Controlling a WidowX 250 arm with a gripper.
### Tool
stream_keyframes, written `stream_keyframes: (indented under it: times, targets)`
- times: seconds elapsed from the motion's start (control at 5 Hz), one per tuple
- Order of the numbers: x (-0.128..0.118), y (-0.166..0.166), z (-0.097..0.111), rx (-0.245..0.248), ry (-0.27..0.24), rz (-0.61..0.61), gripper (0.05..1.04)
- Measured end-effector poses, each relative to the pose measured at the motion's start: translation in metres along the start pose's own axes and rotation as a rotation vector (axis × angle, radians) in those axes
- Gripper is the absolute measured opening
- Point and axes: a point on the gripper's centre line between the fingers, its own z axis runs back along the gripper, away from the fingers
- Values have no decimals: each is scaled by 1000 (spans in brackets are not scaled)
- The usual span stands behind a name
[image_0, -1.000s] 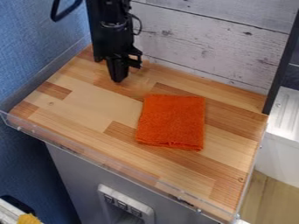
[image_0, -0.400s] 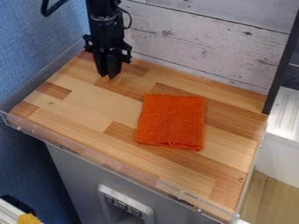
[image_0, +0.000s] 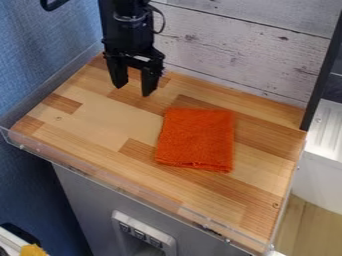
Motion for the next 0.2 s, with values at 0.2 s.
stream_keyframes:
  times: [0.2]
  targets:
    - [-13,-23,15,5,-16,6,997]
